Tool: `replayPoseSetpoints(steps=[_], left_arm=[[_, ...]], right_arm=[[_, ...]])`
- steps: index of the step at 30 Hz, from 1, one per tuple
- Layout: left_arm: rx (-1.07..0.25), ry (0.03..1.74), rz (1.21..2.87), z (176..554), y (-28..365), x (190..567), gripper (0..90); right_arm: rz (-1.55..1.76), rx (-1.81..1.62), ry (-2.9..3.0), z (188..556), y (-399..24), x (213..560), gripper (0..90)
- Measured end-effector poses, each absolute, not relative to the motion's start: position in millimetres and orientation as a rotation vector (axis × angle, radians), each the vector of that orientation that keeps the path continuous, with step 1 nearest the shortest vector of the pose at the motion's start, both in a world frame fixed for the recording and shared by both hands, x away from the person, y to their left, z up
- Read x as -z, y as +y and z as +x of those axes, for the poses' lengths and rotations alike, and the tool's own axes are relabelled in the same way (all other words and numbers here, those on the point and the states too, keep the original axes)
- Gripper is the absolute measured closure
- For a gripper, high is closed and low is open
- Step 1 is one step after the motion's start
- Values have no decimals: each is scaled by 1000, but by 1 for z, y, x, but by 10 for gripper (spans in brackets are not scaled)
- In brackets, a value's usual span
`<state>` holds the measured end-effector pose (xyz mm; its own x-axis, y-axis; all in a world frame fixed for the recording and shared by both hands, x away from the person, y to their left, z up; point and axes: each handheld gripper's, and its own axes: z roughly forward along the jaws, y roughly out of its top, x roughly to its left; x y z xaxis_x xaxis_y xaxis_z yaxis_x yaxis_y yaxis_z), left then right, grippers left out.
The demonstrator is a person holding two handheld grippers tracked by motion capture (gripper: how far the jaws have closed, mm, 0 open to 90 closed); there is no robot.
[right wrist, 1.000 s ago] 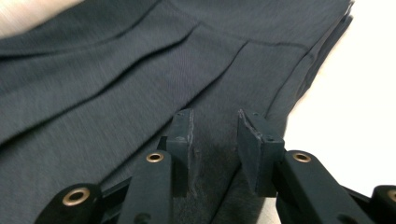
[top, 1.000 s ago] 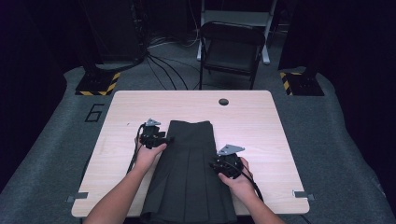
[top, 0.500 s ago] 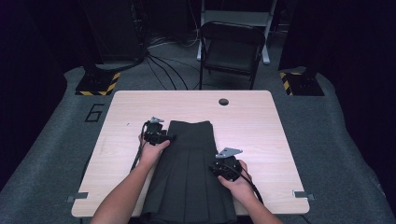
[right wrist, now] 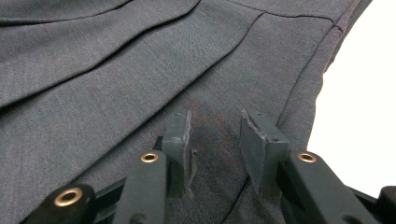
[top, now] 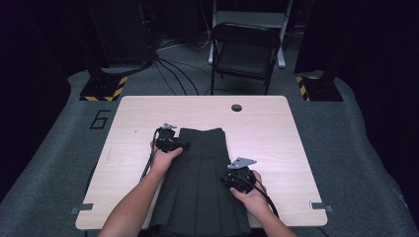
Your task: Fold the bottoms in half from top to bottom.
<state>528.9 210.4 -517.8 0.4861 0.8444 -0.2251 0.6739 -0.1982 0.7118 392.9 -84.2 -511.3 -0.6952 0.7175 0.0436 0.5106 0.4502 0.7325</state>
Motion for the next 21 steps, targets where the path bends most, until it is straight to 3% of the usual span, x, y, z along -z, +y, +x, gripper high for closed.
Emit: replayPoseSetpoints(steps=[7, 16, 21], left_arm=[[-288, 1249, 1930, 527, 206, 514, 479], [-337, 1258, 1922, 525, 208, 506, 730], [-353, 1258, 1912, 523, 208, 501, 821]], right_arm=[[1051, -1091, 2434, 393, -85, 511, 620], [1061, -1101, 2431, 393, -85, 511, 615], [1069, -1110, 2425, 393, -86, 511, 611]])
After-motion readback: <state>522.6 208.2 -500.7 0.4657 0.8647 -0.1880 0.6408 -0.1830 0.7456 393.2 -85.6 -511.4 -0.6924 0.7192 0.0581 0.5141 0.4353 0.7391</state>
